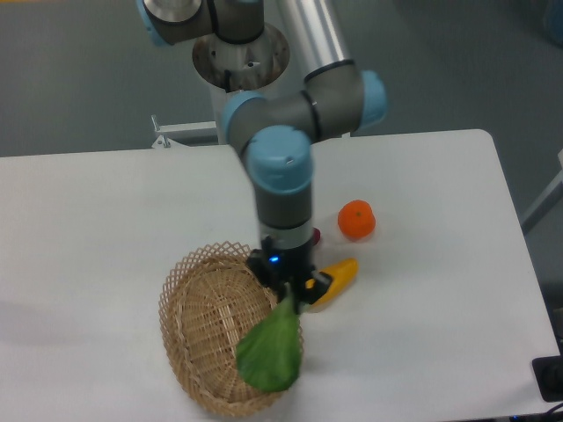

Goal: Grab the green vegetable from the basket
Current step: 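Lift the bok choy up out of the basket, then carry the held bok choy away from the basket past the orange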

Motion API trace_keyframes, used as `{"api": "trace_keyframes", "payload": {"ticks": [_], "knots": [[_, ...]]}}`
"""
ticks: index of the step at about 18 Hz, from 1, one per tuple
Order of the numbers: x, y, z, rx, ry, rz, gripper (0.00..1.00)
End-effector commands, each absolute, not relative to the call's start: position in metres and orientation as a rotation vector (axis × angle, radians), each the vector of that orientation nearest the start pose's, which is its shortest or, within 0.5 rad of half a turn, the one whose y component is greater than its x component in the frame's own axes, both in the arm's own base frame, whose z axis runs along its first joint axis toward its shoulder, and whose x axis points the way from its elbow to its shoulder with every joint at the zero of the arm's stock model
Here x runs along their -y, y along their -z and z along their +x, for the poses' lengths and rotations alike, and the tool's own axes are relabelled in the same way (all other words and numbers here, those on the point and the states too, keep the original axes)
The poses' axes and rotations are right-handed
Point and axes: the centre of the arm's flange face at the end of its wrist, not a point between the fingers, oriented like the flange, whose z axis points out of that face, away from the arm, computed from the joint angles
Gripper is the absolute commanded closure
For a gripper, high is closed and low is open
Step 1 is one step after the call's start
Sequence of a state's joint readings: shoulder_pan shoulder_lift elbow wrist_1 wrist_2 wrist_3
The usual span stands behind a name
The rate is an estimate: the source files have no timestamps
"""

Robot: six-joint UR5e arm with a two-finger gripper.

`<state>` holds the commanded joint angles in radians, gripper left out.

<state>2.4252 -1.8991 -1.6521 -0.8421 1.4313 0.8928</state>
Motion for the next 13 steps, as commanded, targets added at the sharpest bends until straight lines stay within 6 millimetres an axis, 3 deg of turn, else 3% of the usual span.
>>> {"api": "trace_keyframes", "payload": {"ticks": [2,5,13], "knots": [[-0.515,-0.344,-0.376,-0.090,-0.218,-2.828,0.71],[-0.496,-0.350,-0.404,-0.102,-0.249,-2.825,0.71],[-0.415,-0.353,-0.492,-0.247,-0.356,-2.849,0.71]]}}
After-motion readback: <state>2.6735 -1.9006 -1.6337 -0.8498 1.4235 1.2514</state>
